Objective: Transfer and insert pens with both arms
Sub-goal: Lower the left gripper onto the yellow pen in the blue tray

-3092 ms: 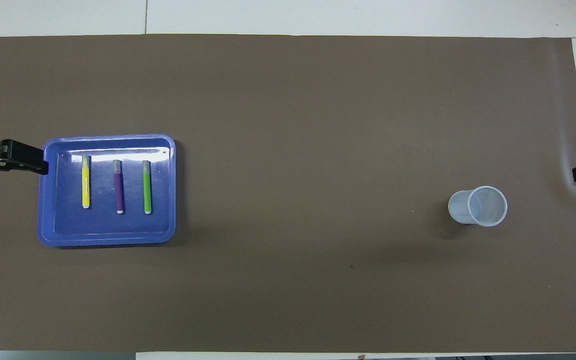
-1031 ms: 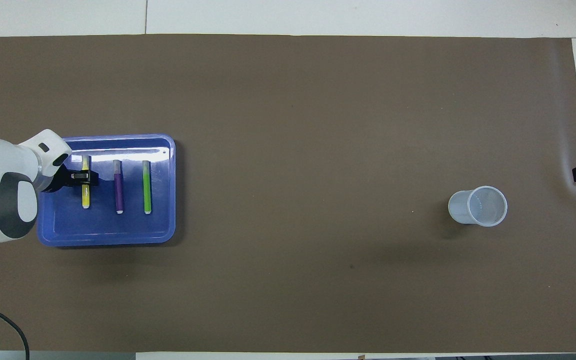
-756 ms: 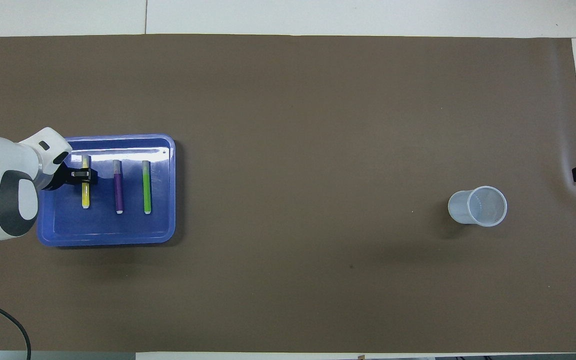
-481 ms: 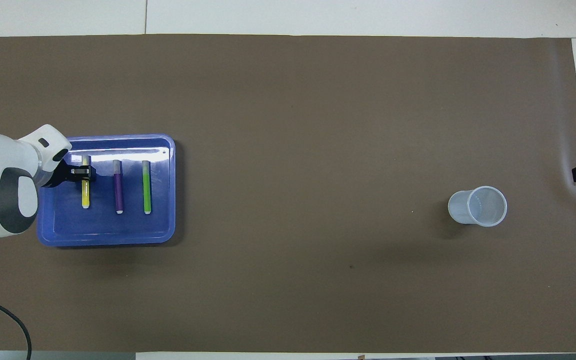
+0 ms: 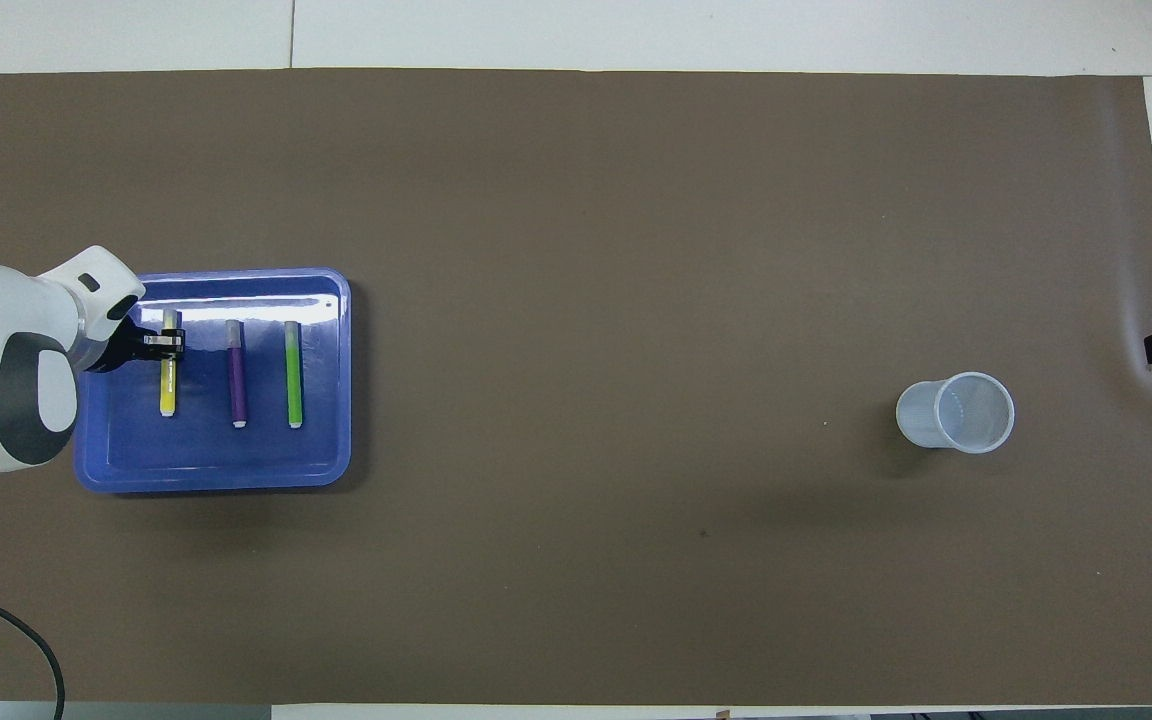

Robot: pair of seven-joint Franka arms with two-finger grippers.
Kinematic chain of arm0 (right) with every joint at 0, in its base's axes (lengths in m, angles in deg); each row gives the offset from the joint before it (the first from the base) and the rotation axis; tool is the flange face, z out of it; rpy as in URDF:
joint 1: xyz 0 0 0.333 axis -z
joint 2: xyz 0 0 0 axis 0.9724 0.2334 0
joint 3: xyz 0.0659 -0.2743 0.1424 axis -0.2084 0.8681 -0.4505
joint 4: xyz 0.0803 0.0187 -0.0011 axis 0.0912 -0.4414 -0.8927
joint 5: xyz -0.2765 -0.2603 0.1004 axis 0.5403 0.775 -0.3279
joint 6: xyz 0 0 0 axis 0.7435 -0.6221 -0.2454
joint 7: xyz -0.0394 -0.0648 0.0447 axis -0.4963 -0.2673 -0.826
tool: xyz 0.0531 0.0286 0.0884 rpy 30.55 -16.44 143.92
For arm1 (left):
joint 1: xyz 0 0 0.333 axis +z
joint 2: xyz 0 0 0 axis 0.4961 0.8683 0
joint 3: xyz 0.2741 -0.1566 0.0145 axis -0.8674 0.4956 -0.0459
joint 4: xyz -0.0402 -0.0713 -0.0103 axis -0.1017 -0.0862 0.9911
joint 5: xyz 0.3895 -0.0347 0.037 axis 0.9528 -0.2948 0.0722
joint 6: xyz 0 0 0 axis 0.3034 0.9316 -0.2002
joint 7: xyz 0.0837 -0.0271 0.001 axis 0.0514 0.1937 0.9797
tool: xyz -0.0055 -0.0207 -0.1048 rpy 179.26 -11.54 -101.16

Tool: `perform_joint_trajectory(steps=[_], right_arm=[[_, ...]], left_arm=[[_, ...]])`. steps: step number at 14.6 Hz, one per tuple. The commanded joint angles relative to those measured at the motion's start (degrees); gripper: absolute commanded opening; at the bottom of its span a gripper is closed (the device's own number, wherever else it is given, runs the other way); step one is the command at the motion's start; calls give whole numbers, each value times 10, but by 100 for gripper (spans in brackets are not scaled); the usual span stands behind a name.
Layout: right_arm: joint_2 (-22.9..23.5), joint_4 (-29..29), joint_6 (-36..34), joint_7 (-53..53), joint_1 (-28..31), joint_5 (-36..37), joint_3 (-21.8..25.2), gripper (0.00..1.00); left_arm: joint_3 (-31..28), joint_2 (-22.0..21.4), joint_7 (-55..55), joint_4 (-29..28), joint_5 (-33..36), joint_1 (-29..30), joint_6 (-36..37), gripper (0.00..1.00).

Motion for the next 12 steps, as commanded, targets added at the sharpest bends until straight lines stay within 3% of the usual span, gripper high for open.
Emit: perform_joint_trajectory(steps=[1, 7, 12], right_arm=[[-15, -19, 6, -7, 1, -3, -1, 100], [-15, -19, 6, -7, 1, -3, -1, 100], [-15, -19, 6, -7, 1, -3, -1, 100]], left_arm=[[-2, 11, 0, 14, 5, -2, 2, 0], [-1, 12, 0, 19, 4, -2, 5, 0], [0, 18, 1, 75, 3, -4, 81, 0]])
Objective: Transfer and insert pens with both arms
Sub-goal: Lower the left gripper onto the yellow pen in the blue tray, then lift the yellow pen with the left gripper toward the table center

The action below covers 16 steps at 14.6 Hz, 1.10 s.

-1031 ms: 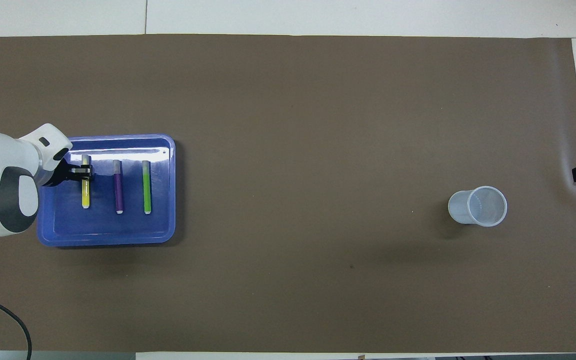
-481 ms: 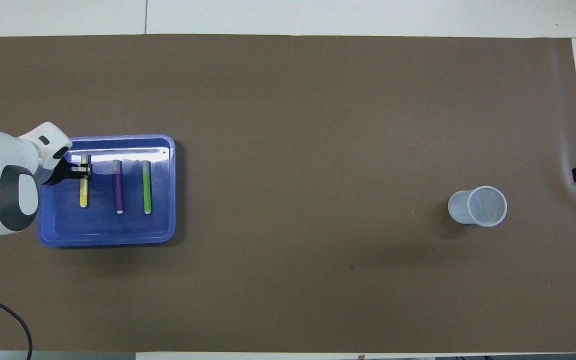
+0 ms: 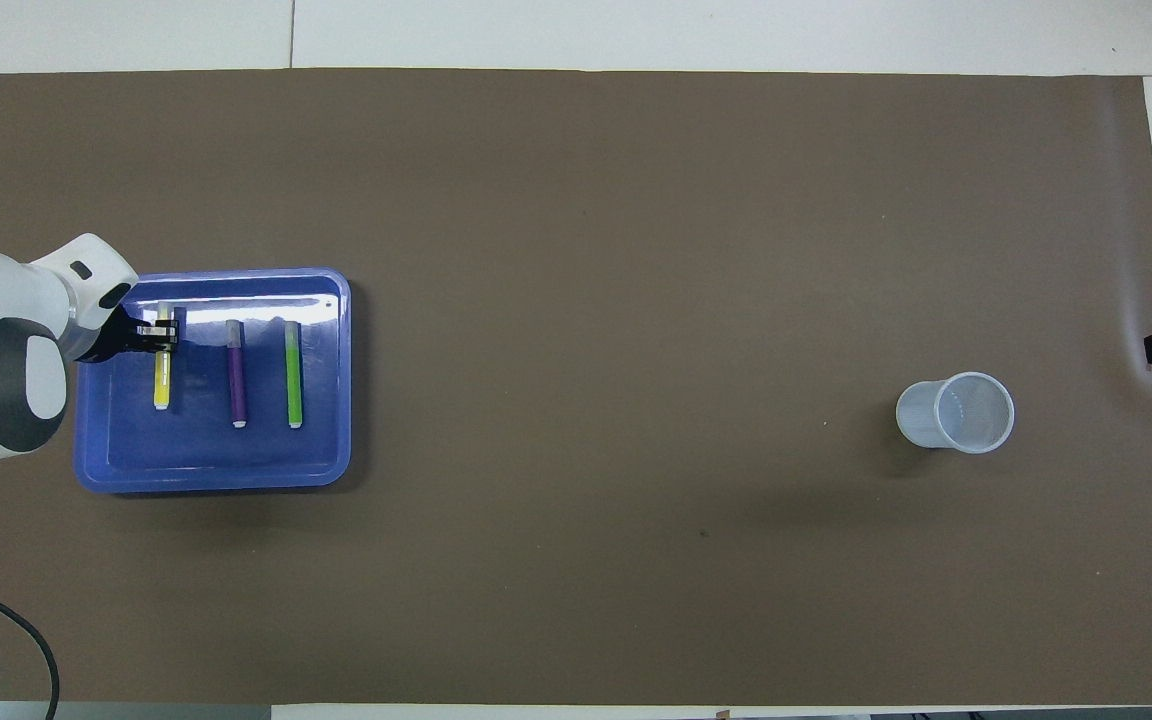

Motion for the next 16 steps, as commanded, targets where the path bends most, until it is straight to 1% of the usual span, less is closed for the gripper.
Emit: perform_joint_trajectory(steps=[1, 3, 5, 7, 11, 15, 16], right_arm=[[-15, -19, 6, -7, 1, -3, 0, 100], [-15, -19, 6, -7, 1, -3, 0, 100], [-15, -19, 6, -7, 1, -3, 0, 100], [-15, -19, 6, -7, 1, -3, -1, 100], [-15, -19, 6, -7, 1, -3, -1, 100], [-15, -19, 6, -7, 1, -3, -1, 100], [-15, -19, 6, -7, 1, -3, -1, 100]], left_arm=[[0, 13, 1, 42, 2, -4, 47, 0], [2, 8, 3, 57, 2, -4, 75, 0], [3, 7, 22, 92, 0, -5, 125, 0], [16, 6, 62, 131, 0, -11, 183, 0], [54, -14, 187, 177, -13, -13, 266, 0], [86, -46, 341, 193, -68, -13, 328, 0], [95, -57, 386, 193, -90, -12, 354, 0]])
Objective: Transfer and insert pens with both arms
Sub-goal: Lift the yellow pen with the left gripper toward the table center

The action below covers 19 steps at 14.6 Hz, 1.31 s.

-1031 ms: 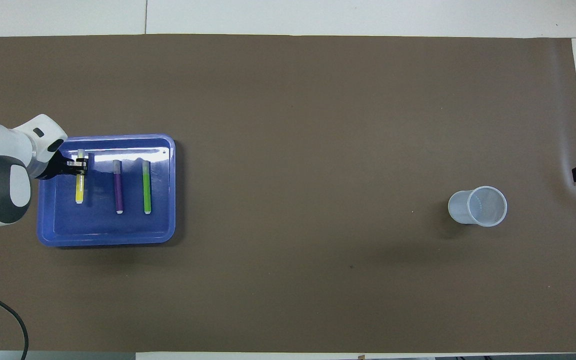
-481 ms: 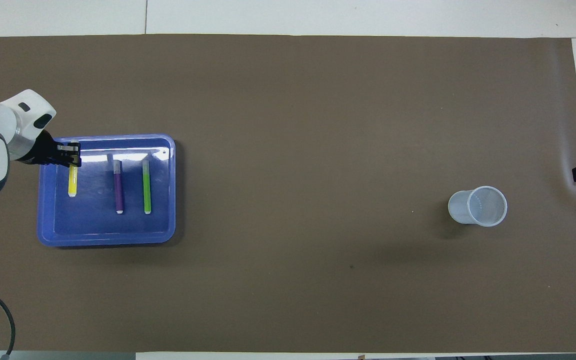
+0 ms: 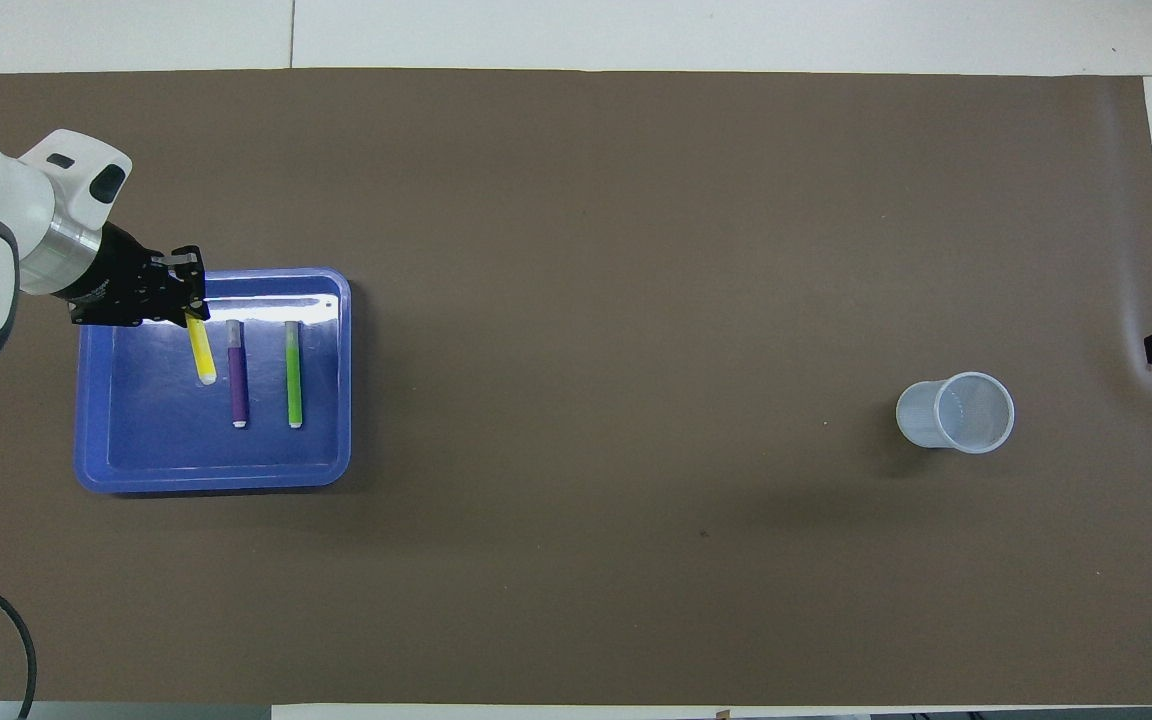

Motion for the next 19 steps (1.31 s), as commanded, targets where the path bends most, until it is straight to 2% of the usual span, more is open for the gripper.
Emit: perform_joint_trajectory(steps=[1, 6, 9, 13, 16, 19], right_arm=[[-15, -19, 6, -7, 1, -3, -1, 100], [-15, -19, 6, -7, 1, -3, 0, 100], [-15, -19, 6, -7, 1, -3, -1, 100], [-15, -19, 6, -7, 1, -3, -1, 100], [-23, -28, -18, -7, -4, -3, -3, 100], [-26, -29, -19, 4, -41, -28, -20, 100]], left_arm=[[13, -34, 105, -1, -53, -2, 57, 0], [60, -76, 331, -7, -149, -3, 80, 0], [107, -82, 482, -9, -198, -4, 70, 0], [152, -86, 600, -15, -269, -4, 57, 0], [194, -89, 699, -28, -317, -4, 15, 0], [229, -98, 786, -49, -348, -22, -52, 0]])
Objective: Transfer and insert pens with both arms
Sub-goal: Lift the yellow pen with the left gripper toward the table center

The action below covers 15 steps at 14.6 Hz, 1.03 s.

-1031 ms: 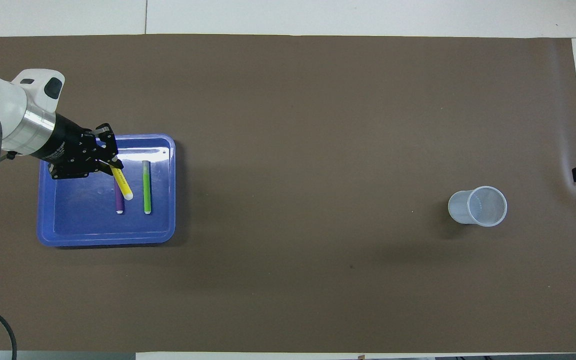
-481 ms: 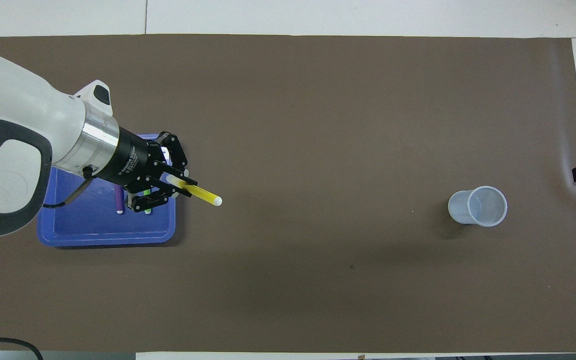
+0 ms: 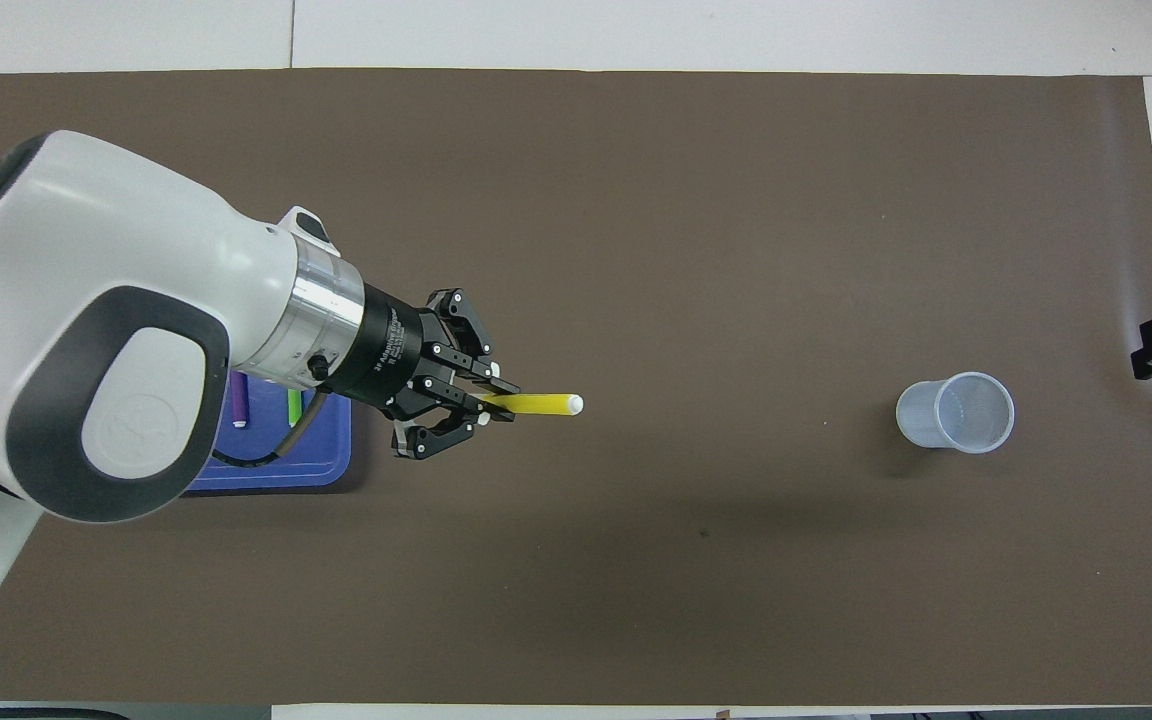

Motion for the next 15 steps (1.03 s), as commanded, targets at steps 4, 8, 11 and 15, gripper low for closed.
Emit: perform_joint_trajectory(steps=[4, 8, 11, 15], right_arm=[[-21, -28, -3, -17, -36, -190, -15, 100], [-56, -106, 55, -106, -40, -331, -27, 100], [-91, -192, 169, -115, -74, -382, -39, 100], [-112, -236, 243, -186, -125, -414, -40, 100]], left_arm=[[13, -40, 79, -66, -84, -45, -105, 0], [13, -47, 78, -85, -126, -55, -144, 0], [13, -51, 78, -98, -147, -71, -181, 0], [14, -53, 78, -101, -158, -80, -201, 0]])
